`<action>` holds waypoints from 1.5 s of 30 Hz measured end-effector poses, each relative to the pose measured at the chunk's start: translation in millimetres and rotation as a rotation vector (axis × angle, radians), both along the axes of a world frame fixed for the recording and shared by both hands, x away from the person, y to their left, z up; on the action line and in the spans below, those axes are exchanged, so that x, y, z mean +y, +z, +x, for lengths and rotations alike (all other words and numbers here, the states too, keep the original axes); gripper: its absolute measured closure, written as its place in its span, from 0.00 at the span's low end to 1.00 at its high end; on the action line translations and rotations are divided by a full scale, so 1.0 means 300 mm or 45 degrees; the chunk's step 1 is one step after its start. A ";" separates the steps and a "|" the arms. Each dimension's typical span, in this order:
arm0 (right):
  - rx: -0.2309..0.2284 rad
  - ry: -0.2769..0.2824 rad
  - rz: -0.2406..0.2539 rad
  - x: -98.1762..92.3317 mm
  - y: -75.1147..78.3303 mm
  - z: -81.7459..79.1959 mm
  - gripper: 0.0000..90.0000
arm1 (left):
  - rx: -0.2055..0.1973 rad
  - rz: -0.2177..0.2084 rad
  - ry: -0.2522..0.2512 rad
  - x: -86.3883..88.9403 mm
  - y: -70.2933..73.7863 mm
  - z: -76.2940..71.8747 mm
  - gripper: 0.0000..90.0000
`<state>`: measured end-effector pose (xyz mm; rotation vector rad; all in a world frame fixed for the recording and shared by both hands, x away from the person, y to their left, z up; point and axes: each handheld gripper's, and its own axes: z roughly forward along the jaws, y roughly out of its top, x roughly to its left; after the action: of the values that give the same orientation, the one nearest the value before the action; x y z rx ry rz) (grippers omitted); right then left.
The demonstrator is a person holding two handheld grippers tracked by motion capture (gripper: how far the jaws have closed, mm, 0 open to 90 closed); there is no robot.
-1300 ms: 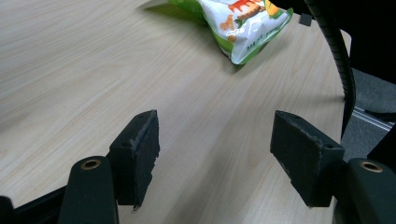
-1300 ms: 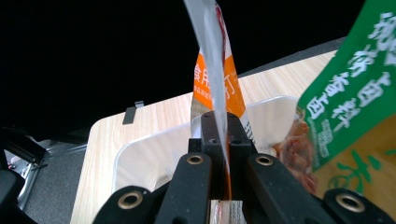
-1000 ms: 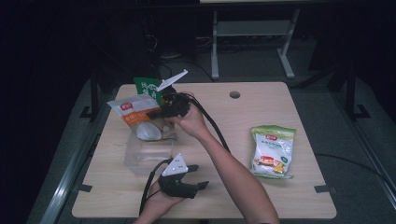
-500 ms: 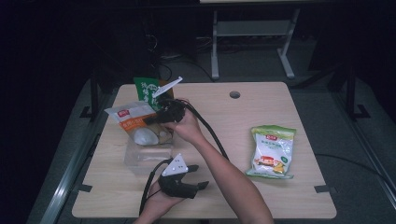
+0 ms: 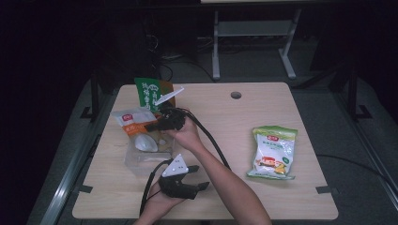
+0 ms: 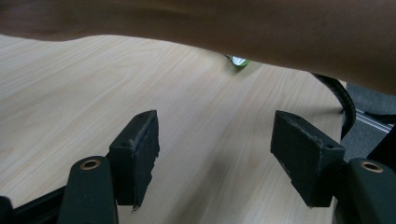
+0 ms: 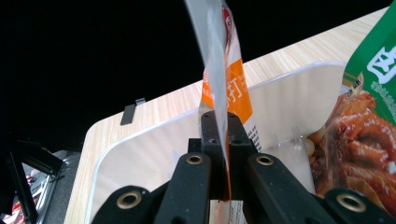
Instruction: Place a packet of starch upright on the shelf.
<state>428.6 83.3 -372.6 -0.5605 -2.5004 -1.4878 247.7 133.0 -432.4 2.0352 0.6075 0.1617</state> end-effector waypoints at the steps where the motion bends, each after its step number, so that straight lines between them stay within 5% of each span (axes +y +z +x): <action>1: 0.001 0.004 -0.011 -0.003 -0.001 0.001 0.98 | 0.000 0.000 -0.002 -0.001 -0.001 0.000 0.35; 10: -0.019 -0.010 -0.066 -0.050 0.041 -0.008 0.89 | 0.009 0.008 -0.005 -0.008 -0.003 -0.001 0.35; 22: -0.090 -0.021 -0.169 -0.077 0.063 -0.023 1.00 | 0.018 0.012 0.005 -0.012 -0.006 -0.003 0.35; 36: -0.111 -0.062 -0.200 -0.094 0.050 -0.020 0.99 | 0.015 0.024 0.000 -0.012 -0.007 -0.002 0.35; 39: -0.083 -0.060 -0.161 -0.110 0.057 -0.017 0.88 | 0.014 0.022 0.005 -0.011 -0.006 -0.003 0.35; 45: -0.065 -0.056 -0.143 -0.165 0.073 -0.019 0.82 | 0.016 0.025 0.006 -0.011 -0.008 0.000 0.35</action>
<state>423.0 33.8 -350.7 -0.6074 -2.6402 -1.4000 247.7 129.8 -434.6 2.0549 0.6208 0.1584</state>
